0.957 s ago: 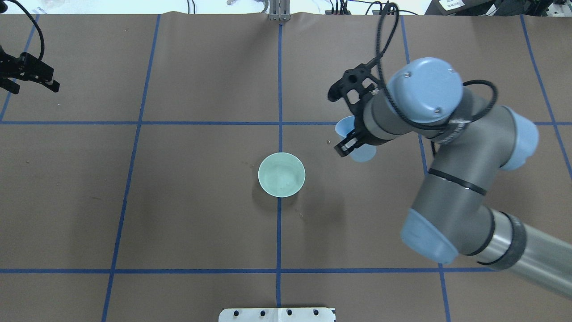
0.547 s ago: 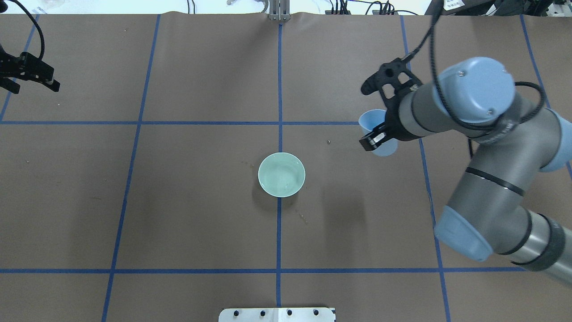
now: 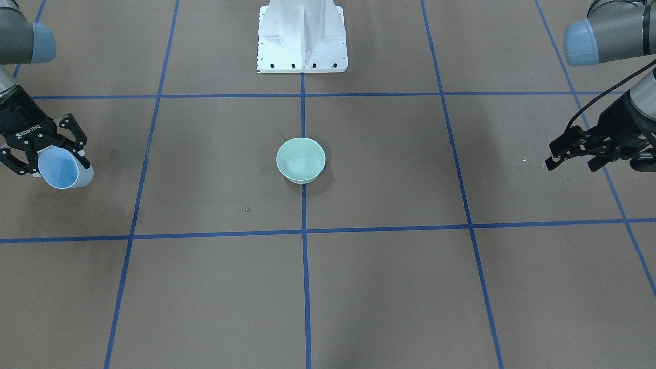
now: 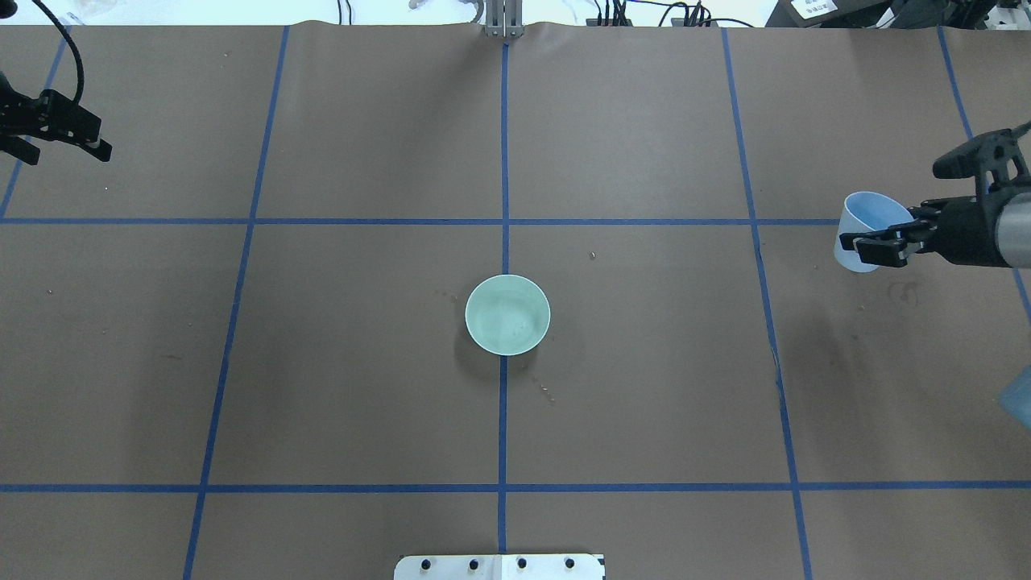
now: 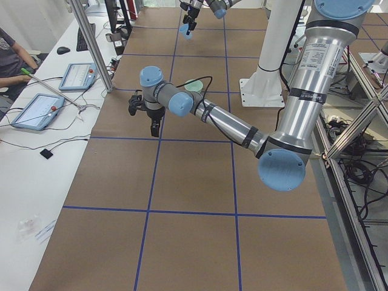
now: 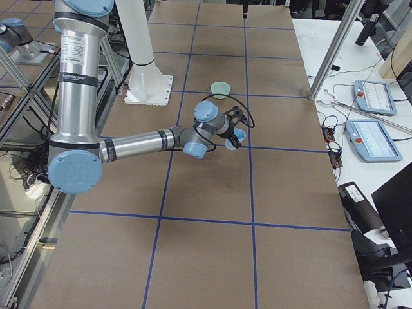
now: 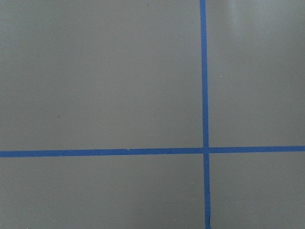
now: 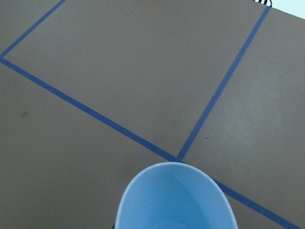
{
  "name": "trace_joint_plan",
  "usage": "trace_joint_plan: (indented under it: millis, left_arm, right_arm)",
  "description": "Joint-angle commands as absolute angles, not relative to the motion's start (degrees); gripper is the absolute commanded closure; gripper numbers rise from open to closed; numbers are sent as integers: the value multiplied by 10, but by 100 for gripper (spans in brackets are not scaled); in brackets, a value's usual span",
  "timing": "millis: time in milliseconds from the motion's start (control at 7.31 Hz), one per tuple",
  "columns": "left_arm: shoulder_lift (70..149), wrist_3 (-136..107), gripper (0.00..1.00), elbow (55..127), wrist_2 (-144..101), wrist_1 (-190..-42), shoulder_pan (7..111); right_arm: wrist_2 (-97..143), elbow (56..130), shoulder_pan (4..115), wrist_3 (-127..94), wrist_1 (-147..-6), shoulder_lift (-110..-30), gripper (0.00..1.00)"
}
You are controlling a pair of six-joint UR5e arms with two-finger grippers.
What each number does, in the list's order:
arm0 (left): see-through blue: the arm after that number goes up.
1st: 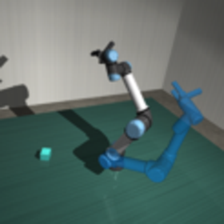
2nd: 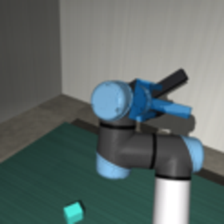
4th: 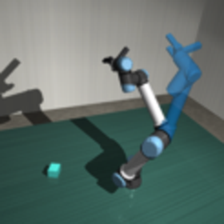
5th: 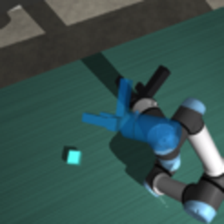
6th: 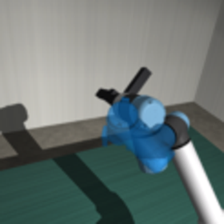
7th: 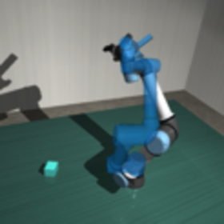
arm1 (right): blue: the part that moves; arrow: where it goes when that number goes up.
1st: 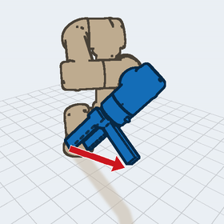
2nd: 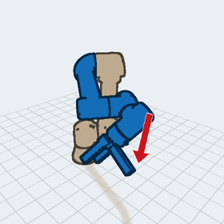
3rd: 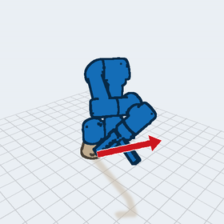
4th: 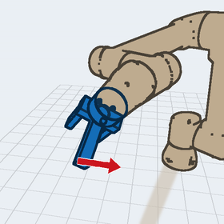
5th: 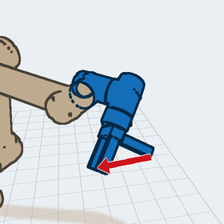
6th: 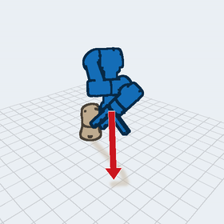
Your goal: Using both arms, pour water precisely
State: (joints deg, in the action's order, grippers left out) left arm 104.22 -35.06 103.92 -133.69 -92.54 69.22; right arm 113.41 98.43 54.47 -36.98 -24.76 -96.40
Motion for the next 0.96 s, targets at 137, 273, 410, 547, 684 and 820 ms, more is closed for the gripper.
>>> trace_joint_plan:
  millis: [137, 273, 410, 547, 684, 820]
  left_arm:
    - [1038, -350, 1, 1045, -1336, -926, 693]
    - [1037, -350, 1, 1046, -1336, -926, 693]
    - [1036, -349, 1, 1047, -1336, -926, 693]
    - [1036, -349, 1, 1047, -1335, -926, 693]
    - [1036, -349, 1, 1048, -1335, -926, 693]
    - [1036, -349, 1, 1048, -1335, -926, 693]
  right_arm:
    - [1134, 799, 547, -411, 30, -964, 66]
    - [1129, 782, 547, -386, 61, -963, 66]
    - [1124, 773, 547, -357, 75, -968, 66]
    - [1111, 770, 547, -315, 76, -971, 66]
    - [1101, 765, 547, -291, 87, -976, 66]
    - [1100, 746, 545, -292, 110, -976, 66]
